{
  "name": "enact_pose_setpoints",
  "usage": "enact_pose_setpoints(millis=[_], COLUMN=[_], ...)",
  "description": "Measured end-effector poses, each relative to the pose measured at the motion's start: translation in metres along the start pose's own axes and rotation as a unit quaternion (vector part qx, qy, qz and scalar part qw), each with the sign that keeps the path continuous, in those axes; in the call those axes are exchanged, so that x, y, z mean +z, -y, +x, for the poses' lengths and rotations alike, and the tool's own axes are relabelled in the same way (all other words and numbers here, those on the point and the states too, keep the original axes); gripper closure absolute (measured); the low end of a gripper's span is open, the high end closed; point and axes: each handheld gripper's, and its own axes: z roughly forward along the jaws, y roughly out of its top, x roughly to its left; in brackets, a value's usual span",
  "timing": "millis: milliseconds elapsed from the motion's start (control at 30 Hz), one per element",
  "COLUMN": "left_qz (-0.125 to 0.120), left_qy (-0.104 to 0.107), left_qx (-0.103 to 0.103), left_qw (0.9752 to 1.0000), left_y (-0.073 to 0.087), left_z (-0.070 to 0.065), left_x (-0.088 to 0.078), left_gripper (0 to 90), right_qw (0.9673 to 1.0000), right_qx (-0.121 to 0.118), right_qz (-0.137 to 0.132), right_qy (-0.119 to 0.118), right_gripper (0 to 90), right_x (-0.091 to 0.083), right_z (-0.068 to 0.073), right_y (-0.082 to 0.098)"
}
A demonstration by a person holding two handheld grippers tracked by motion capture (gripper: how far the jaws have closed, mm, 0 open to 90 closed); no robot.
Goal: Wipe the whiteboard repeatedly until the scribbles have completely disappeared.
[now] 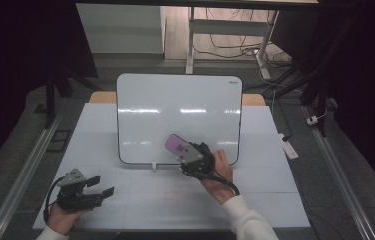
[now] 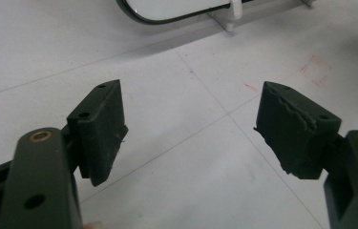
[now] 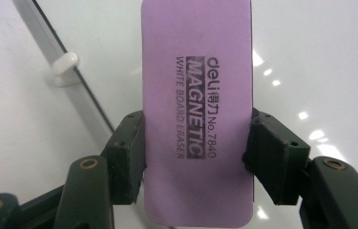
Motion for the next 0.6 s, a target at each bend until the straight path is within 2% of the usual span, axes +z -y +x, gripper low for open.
enact_pose_setpoints(millis=[100, 200, 333, 433, 600], left_qz=[-0.004, -0.007, -0.010, -0.014, -0.031], left_qy=[0.000, 0.001, 0.004, 0.006, 0.019], left_qx=[0.002, 0.004, 0.007, 0.004, -0.002], left_qw=[1.0000, 1.0000, 0.9999, 0.9999, 0.9993], left_y=[-0.002, -0.003, -0.005, -0.007, -0.015], left_z=[-0.002, -0.005, -0.006, -0.007, -0.012], left_x=[0.000, 0.001, 0.002, 0.003, 0.004], left_gripper=[25.7, 25.7, 25.7, 25.7, 25.8], right_qw=[0.9983, 0.9947, 0.9900, 0.9874, 0.9780], right_qx=[0.051, 0.090, 0.121, 0.135, 0.177], right_qz=[-0.017, -0.030, -0.045, -0.054, -0.083], right_qy=[-0.022, -0.041, -0.056, -0.062, -0.073], right_gripper=[41.3, 41.3, 41.3, 41.3, 41.2], right_x=[-0.009, -0.017, -0.027, -0.034, -0.044], right_z=[-0.004, -0.004, -0.006, -0.006, -0.007], right_y=[0.014, 0.022, 0.029, 0.035, 0.045])
